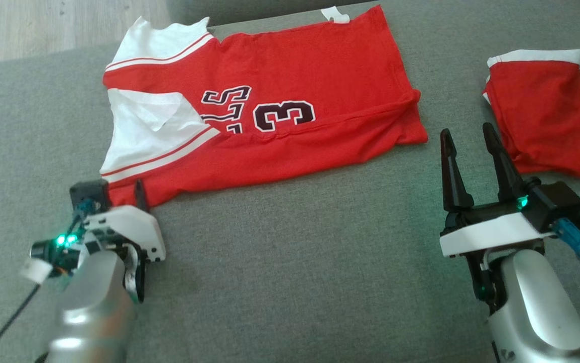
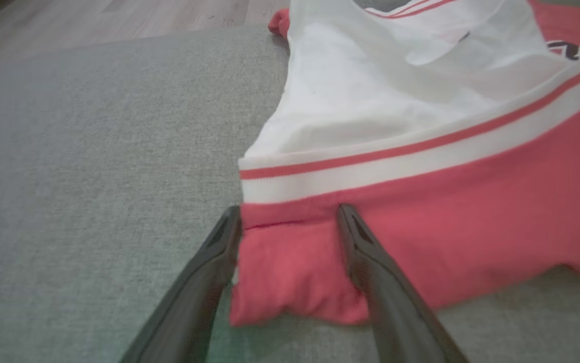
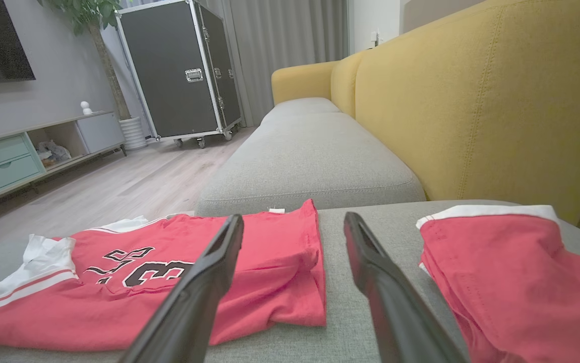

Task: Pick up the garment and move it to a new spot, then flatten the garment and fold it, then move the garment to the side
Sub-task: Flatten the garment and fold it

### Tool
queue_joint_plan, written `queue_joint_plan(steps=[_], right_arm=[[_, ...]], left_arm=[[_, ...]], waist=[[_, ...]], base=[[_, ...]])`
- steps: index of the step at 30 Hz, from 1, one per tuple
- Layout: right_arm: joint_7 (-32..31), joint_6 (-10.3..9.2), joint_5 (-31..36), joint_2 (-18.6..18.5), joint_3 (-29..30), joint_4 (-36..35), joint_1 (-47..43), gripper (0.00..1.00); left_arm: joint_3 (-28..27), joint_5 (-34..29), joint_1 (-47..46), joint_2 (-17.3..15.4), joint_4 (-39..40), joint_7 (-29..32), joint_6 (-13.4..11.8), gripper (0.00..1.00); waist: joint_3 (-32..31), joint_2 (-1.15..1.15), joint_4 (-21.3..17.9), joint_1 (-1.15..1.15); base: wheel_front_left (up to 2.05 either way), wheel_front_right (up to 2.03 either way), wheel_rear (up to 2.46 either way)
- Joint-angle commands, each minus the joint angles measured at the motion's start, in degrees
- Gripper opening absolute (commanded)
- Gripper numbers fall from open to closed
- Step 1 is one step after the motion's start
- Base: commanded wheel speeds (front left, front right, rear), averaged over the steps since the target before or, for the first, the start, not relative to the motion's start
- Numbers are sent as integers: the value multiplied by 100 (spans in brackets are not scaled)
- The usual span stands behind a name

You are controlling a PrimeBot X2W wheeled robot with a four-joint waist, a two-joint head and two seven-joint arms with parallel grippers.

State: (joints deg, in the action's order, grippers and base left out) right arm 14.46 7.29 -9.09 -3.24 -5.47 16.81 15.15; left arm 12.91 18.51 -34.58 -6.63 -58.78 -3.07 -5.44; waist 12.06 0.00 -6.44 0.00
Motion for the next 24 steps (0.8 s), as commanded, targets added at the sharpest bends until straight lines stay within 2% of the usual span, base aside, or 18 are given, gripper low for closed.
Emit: queue_joint_plan(steps=[1, 4, 5, 6, 7, 10, 15, 19, 24], right_arm=[[53, 20, -60, 35, -163, -223, 247, 100], [53, 20, -77, 35, -175, -236, 269, 100], [53, 20, -83, 35, -181, -241, 276, 100], [53, 20, -87, 35, -186, -243, 281, 100], [53, 20, -90, 35, -188, -244, 283, 100], [53, 20, -65, 35, -158, -200, 286, 100], [40, 20, 131, 36, -36, 162, 381, 100], [-304, 20, 300, 36, 320, 769, 758, 100], [-848, 20, 362, 36, 578, 1634, 1295, 100]], left_arm=[[-17, -64, -81, -134, -130, 250, 96, 100], [51, -70, -139, -139, -261, 466, 192, 100], [83, -68, -159, -144, -322, 575, 256, 53], [109, -63, -180, -150, -366, 658, 318, 14], [135, -64, -200, -156, -392, 706, 365, 0], [133, -37, -261, -188, -341, 549, 413, 0], [142, -54, -322, -150, -29, -187, 363, 0], [242, -144, -417, -70, 397, -876, 367, 0], [313, -246, -427, -55, 924, -1139, 379, 0]], waist=[[22, 0, -13, 0], [44, 0, -19, 0], [50, 0, -22, 0], [54, 0, -23, 0], [56, 0, -22, 0], [48, 0, -2, 0], [-26, 0, 85, 0], [-53, 0, 239, 0], [-29, 0, 382, 0]], base=[[0, 0, 0], [0, 0, 0], [0, 0, 0], [0, 0, 0], [0, 0, 0], [0, 0, 0], [0, 0, 0], [0, 0, 0], [0, 0, 0]])
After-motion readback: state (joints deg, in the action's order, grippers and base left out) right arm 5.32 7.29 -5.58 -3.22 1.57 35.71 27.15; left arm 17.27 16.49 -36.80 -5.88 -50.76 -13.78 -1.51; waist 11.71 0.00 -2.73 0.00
